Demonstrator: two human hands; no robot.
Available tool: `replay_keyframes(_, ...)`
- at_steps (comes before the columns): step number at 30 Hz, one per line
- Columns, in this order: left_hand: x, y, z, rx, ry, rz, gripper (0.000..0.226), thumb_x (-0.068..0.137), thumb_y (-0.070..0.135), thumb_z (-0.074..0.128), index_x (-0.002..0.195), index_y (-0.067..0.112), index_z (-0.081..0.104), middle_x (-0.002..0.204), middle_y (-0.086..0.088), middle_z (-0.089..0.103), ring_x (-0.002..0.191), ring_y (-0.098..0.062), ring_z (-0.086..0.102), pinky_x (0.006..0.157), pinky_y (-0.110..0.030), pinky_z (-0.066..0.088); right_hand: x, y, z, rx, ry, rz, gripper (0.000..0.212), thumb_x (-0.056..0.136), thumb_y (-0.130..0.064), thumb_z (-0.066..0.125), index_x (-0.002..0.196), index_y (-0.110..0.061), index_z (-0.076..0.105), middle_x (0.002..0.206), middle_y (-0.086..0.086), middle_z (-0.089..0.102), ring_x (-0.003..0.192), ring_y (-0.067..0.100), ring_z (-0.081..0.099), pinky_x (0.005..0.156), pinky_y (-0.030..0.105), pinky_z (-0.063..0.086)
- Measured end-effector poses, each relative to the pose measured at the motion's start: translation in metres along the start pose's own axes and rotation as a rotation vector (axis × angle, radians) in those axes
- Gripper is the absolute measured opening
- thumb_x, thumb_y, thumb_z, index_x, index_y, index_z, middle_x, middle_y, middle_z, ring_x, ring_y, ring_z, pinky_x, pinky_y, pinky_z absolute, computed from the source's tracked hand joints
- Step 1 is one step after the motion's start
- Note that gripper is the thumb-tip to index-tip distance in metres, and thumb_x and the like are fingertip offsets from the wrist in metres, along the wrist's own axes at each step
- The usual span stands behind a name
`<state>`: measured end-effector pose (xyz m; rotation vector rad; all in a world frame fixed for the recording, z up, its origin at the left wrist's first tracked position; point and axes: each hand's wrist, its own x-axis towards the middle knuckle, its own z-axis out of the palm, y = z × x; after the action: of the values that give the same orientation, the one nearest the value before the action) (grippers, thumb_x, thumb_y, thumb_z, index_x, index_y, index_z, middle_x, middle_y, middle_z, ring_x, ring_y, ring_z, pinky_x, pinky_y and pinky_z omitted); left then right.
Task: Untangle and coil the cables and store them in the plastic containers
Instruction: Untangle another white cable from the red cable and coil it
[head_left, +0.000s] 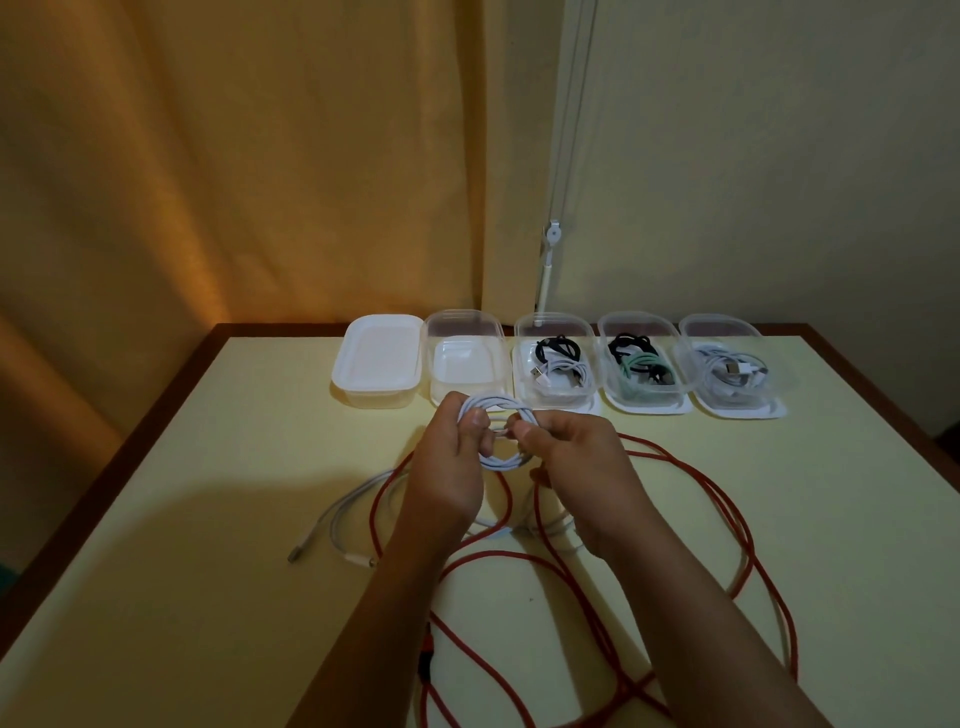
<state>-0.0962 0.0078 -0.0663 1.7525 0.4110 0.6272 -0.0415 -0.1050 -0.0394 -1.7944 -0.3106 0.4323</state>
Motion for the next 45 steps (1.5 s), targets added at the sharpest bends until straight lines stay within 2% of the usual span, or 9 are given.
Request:
replay_keyframes(8,0.007,-0.014,-0.010,0.111,0.055,-0.012,0.018,0.103,0.025,0.048,0.103,0.018,0.065,0.094,-0.002,0.070,0.088,-0.017,0.066,0.073,-0.022,0.050,-0.003,-0.007,0.001,0.323,-0.162,0.046,0.032,0.102,-0.019,0.054,0.079,-0.007,0.072,0.079,0.005,0.075,0.070,0.006,0.068,0.065,0.017,0.051)
replay_keyframes(14,0.005,-0.009,-0.009,0.123,0.064,0.019,0.018,0.102,0.023,0.050,0.104,0.017,0.066,0.094,0.001,0.071,0.088,-0.011,0.066,0.071,-0.011,0.048,0.001,-0.010,-0.001,0.523,-0.208,0.069,0.020,0.099,-0.011,0.052,0.093,0.003,0.066,0.070,0.011,0.061,0.075,0.023,0.061,0.085,0.035,0.051)
replay_keyframes(18,0.004,-0.008,-0.008,0.165,0.061,0.071,0.016,0.102,0.027,0.050,0.104,0.019,0.065,0.092,0.002,0.070,0.086,-0.011,0.067,0.075,-0.026,0.055,0.001,-0.012,-0.006,0.445,-0.253,0.055,0.030,0.102,-0.013,0.049,0.073,-0.006,0.053,0.057,0.001,0.041,0.057,0.010,0.047,0.076,0.026,0.044)
replay_keyframes(23,0.002,-0.002,-0.004,0.176,0.020,0.048,0.017,0.102,0.027,0.050,0.101,0.016,0.063,0.085,0.000,0.069,0.080,-0.012,0.065,0.067,-0.017,0.050,0.000,-0.012,-0.007,0.510,-0.287,0.070,0.033,0.103,-0.011,0.045,0.070,-0.008,0.047,0.052,0.000,0.039,0.054,0.011,0.046,0.063,0.022,0.047)
replay_keyframes(25,0.002,-0.002,-0.007,0.137,0.013,0.030,0.017,0.102,0.025,0.050,0.100,0.016,0.064,0.081,-0.001,0.070,0.073,-0.010,0.065,0.061,-0.018,0.051,0.002,-0.009,-0.009,0.385,-0.274,0.035,0.029,0.103,-0.014,0.050,0.088,0.008,0.060,0.061,0.008,0.050,0.062,0.015,0.056,0.071,0.026,0.050)
replay_keyframes(28,0.003,-0.004,-0.012,0.066,0.030,-0.003,0.017,0.102,0.022,0.050,0.098,0.017,0.065,0.075,-0.001,0.068,0.061,-0.003,0.059,0.054,-0.014,0.046,0.004,-0.006,-0.010,0.125,-0.227,-0.058,0.016,0.101,-0.017,0.057,0.105,-0.008,0.070,0.068,0.000,0.064,0.069,0.012,0.064,0.078,0.030,0.049)
replay_keyframes(33,0.002,-0.005,-0.012,0.084,0.096,0.028,0.018,0.102,0.022,0.049,0.098,0.016,0.065,0.071,0.007,0.064,0.059,-0.002,0.058,0.054,-0.013,0.042,0.003,-0.005,-0.010,-0.157,-0.098,-0.158,0.010,0.092,-0.020,0.070,0.102,-0.024,0.072,0.089,-0.006,0.075,0.078,0.008,0.069,0.075,0.026,0.054)
replay_keyframes(39,-0.004,0.002,-0.010,0.096,0.193,0.067,0.012,0.100,0.023,0.054,0.100,0.017,0.065,0.072,0.009,0.067,0.063,0.000,0.064,0.053,-0.011,0.046,0.000,-0.007,-0.010,-0.424,0.051,-0.115,0.015,0.089,-0.038,0.073,0.091,-0.023,0.070,0.072,-0.009,0.063,0.066,0.004,0.058,0.058,0.024,0.042)
replay_keyframes(45,-0.003,0.007,-0.007,-0.041,0.168,-0.056,0.014,0.100,0.023,0.054,0.094,0.014,0.063,0.063,0.002,0.069,0.050,-0.012,0.063,0.047,-0.019,0.049,-0.001,-0.002,-0.005,-0.324,0.142,-0.061,0.031,0.093,-0.033,0.068,0.069,-0.014,0.073,0.064,-0.001,0.072,0.065,0.014,0.070,0.074,0.037,0.058)
